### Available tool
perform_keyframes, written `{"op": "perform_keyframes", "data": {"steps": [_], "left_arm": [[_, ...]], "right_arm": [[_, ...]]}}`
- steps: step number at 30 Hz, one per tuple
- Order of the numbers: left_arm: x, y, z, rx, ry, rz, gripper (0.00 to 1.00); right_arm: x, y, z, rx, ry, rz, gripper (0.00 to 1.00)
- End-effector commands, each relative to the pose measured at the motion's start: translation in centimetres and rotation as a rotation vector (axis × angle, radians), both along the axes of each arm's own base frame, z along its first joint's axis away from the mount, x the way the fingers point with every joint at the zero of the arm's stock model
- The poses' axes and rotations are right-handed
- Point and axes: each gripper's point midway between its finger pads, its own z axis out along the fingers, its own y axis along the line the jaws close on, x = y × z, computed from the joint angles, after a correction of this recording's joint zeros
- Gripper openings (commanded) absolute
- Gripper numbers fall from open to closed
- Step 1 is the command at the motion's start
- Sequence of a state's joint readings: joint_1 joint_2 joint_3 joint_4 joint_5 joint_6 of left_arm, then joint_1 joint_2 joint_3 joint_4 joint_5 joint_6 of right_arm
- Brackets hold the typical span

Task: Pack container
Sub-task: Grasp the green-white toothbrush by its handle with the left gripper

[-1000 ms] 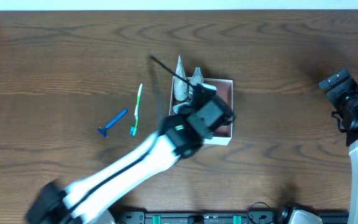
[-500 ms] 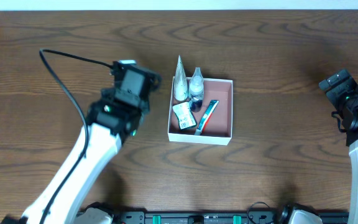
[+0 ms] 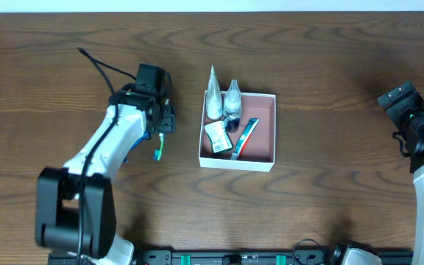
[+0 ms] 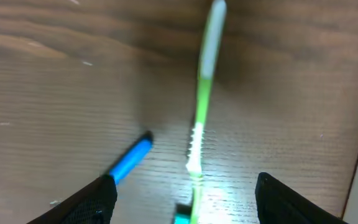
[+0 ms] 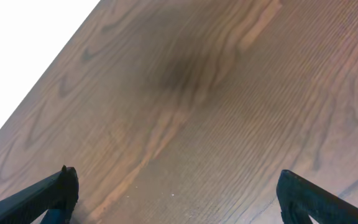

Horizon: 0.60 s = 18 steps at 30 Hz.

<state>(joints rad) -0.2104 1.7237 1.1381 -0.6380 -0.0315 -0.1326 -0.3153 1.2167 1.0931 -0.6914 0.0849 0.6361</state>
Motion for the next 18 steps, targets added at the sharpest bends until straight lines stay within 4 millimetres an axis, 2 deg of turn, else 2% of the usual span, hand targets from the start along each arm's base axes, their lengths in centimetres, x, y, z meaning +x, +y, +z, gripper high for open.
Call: {"op": "perform_keyframes", "data": {"steps": [1, 18], "left_arm": [[-0.7, -0.5, -1.8, -0.026, 0.062, -0.041, 0.72], [-1.0, -0.5, -5.0, -0.016, 0.133, -0.040, 0.72]], "right_arm": [[0.0, -0.3, 0.3, -0.001, -0.006, -0.013, 0.99], [0.0, -0.3, 0.3, -0.001, -0.006, -0.013, 0.99]]}}
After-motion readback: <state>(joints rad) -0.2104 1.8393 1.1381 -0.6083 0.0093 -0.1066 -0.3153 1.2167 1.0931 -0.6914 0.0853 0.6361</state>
